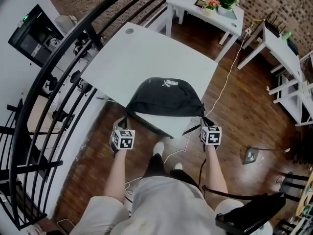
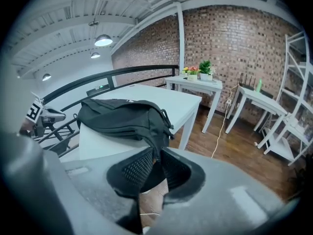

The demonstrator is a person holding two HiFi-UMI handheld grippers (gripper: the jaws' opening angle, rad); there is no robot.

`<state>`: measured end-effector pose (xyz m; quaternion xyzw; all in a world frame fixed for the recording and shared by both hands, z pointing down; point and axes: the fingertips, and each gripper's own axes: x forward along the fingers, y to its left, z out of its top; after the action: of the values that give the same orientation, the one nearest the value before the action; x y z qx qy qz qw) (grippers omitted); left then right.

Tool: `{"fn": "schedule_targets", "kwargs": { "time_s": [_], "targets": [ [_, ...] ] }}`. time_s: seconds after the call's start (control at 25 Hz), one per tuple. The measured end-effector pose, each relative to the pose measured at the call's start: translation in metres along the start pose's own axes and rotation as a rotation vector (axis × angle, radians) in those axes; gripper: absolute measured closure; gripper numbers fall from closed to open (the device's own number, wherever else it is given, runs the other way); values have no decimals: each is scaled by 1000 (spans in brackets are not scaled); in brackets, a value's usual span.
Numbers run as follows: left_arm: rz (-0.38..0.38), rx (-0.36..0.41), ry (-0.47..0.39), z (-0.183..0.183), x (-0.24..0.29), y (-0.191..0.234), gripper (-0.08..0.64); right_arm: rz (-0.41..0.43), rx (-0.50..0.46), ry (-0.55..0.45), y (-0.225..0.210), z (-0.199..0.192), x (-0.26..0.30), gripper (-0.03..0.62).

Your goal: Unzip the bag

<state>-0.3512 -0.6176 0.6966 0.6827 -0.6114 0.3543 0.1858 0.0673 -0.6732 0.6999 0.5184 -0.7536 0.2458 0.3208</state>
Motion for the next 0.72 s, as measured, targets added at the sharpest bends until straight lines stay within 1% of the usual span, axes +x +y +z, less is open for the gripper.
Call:
{"fn": "schedule_targets", "kwargs": {
  "time_s": [0.12, 0.2, 0.28, 0.32, 0.4, 0.52, 0.6, 0.72],
  "targets": [
    [34, -62, -26, -11, -32, 1, 537, -23, -17, -15, 2, -14, -19, 545],
    [47, -91, -56, -21, -60, -8, 543, -32, -2, -56, -2, -28, -43, 545],
    [52, -113, -125, -25, -93, -26, 543, -2, 28, -142, 1, -37, -78, 601],
    [51, -126, -172, -24, -114, -38, 543, 29, 35, -200, 7, -38, -99, 601],
    [40, -156, -271, -19, -168, -72, 543, 104, 23, -320, 29, -42, -150, 601],
    [17, -159, -423, -5, -255, -136, 543, 207, -22, -471, 66, -53, -241, 601],
    [-20, -160, -520, 12, -310, -183, 543, 247, -45, -538, 81, -60, -300, 601],
    [-81, -137, -637, 29, -388, -242, 543, 290, -34, -594, 105, -74, -374, 601]
  ]
}}
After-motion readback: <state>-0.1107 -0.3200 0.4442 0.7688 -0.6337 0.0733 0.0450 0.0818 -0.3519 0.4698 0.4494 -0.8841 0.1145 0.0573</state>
